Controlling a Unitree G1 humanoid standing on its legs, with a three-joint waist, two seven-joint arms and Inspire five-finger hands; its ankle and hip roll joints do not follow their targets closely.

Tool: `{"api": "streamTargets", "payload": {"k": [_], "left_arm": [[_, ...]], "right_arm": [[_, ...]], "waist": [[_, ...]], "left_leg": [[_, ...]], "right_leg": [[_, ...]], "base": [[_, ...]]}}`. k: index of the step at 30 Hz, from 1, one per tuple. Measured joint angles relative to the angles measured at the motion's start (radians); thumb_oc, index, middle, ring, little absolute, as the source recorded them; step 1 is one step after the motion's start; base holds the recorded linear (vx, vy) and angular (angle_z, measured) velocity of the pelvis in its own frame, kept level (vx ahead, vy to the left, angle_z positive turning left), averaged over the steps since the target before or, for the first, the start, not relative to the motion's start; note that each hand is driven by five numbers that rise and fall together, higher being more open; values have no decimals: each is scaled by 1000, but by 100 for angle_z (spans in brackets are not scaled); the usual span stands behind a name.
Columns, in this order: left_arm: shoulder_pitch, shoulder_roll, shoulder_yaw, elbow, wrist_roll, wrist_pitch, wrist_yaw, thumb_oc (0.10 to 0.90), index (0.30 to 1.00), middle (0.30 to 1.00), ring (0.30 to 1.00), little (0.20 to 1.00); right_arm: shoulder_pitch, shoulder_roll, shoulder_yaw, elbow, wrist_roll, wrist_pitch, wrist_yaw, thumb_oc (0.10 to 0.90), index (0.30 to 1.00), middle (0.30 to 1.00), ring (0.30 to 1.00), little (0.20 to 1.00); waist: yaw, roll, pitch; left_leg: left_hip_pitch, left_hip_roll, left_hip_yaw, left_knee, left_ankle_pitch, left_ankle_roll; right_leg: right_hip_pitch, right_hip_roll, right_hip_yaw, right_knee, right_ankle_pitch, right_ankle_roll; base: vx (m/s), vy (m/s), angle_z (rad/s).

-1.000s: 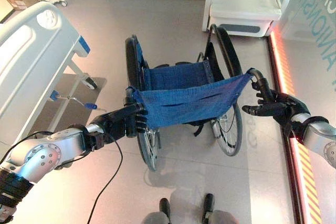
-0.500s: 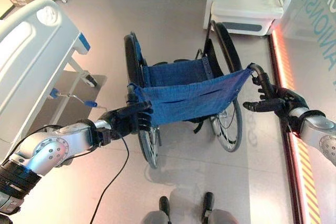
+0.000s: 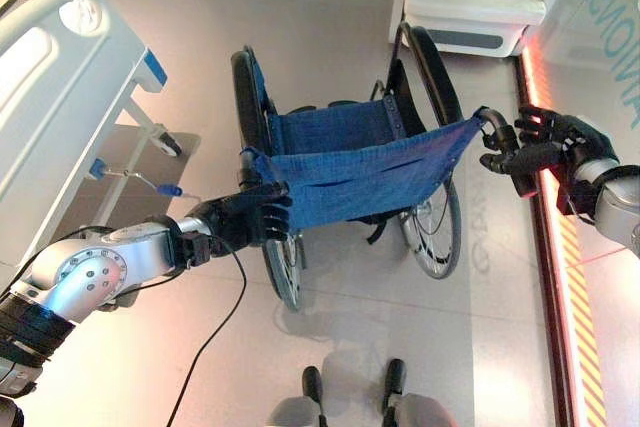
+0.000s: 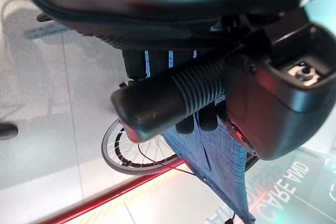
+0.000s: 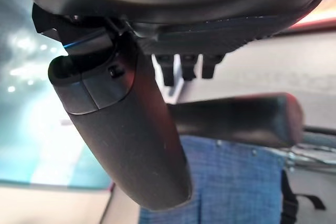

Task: Push the wheelchair next to the bed

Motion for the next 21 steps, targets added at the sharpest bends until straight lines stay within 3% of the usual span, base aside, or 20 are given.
{"api": "streamTargets", "payload": {"k": [10,16,21], "left_arm": [[-73,-5,-26,38,1,25,-3,400,300,300,300,300],[-77,-17,-27,44,2,24,-2,400,300,300,300,300],[-80,-21,-30,44,3,22,8,400,300,300,300,300]], "right_arm": [[-110,-2,100,1,-30,35,1,800,900,900,900,900],[-110,4,119,27,-30,149,15,800,900,900,900,900],[-105,23,141,72,-30,182,15,800,900,900,900,900]], "waist": [[4,-14,7],[5,-14,8],[4,-14,8]], "left_leg": [[1,0,0,0,0,0],[1,0,0,0,0,0],[0,0,0,0,0,0]], "right_leg": [[1,0,-1,0,0,0],[2,-1,-3,0,0,-1],[2,0,-4,0,1,-1]], "base": [[0,0,0],[0,0,0],[-7,0,0]]}}
